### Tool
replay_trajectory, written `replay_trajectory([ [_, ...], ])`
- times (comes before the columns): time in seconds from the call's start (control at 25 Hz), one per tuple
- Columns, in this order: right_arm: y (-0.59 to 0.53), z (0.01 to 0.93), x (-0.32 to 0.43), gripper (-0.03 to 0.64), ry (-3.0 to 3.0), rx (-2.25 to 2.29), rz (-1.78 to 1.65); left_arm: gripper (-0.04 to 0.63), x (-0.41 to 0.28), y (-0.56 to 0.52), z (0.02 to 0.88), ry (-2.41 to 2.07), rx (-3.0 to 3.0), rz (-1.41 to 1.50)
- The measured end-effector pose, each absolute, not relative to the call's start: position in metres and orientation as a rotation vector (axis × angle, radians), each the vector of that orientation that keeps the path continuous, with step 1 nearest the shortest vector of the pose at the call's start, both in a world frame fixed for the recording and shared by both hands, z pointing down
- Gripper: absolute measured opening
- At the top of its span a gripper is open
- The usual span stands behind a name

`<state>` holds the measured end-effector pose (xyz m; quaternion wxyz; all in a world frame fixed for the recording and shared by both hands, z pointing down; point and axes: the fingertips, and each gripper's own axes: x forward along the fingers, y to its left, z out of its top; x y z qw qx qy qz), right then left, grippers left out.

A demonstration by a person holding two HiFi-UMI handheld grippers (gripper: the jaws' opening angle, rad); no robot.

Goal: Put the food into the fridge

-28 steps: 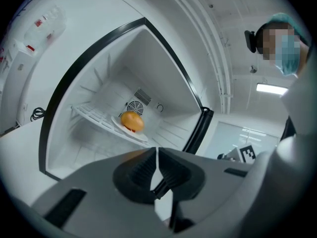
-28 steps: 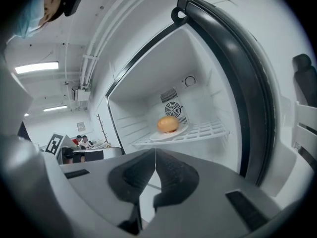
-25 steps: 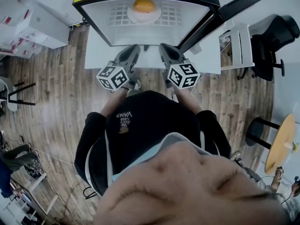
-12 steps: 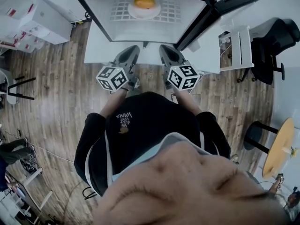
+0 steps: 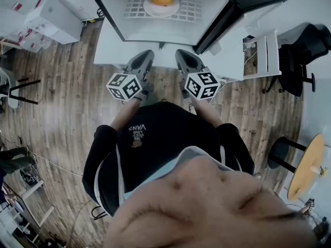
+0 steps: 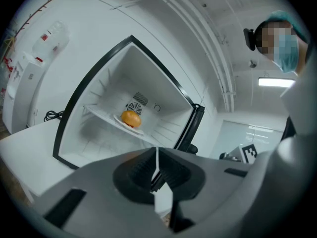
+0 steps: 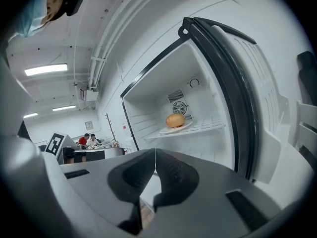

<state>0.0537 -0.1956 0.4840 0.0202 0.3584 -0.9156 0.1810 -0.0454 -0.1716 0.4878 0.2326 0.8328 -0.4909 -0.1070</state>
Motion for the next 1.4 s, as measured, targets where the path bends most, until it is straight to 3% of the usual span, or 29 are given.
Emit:
replay_trajectory([
  [1.4, -0.186, 0.465, 0.034, 0.014, -2.803, 1.278, 0.505, 0.026, -0.066, -0.173, 0.466, -1.236, 2.401, -0.259],
])
